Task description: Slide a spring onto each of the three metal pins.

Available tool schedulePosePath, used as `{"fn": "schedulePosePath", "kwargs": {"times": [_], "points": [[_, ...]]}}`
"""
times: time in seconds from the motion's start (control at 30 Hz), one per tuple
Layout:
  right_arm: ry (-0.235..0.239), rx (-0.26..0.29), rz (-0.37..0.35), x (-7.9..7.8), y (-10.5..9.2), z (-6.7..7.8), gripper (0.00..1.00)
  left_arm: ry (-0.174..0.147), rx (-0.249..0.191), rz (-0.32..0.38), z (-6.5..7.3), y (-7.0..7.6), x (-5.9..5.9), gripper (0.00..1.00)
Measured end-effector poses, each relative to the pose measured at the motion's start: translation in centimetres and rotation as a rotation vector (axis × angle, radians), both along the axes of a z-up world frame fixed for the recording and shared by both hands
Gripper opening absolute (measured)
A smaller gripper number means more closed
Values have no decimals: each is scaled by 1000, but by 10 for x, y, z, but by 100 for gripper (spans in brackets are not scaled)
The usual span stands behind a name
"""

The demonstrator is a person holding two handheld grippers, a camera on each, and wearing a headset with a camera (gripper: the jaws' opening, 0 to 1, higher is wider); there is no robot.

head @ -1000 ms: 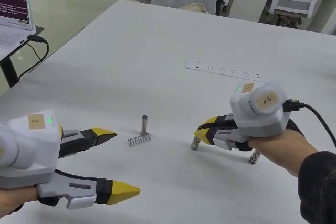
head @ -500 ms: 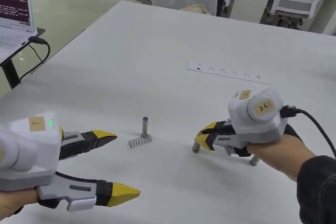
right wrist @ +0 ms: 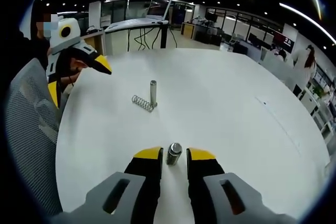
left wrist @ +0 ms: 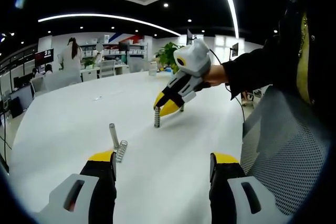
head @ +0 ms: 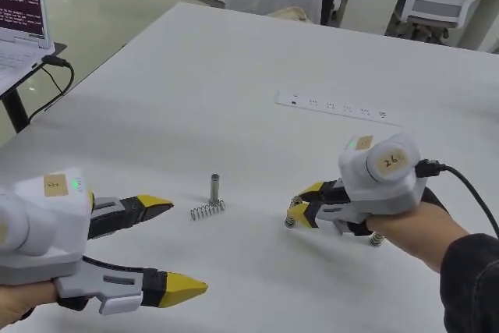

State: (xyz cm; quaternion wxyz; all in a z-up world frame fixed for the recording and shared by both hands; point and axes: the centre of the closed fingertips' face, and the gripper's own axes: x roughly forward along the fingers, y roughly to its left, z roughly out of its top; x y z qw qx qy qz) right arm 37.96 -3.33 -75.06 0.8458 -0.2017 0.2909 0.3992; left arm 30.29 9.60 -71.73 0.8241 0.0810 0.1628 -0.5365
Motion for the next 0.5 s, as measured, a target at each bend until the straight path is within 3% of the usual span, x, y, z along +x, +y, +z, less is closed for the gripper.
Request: {"fn": "schedulePosePath", "kwargs": {"times": [0.5], "points": [[-52, 42, -15, -5, 2, 26, 26, 2, 9, 7, -5, 1, 7, 66]]}}
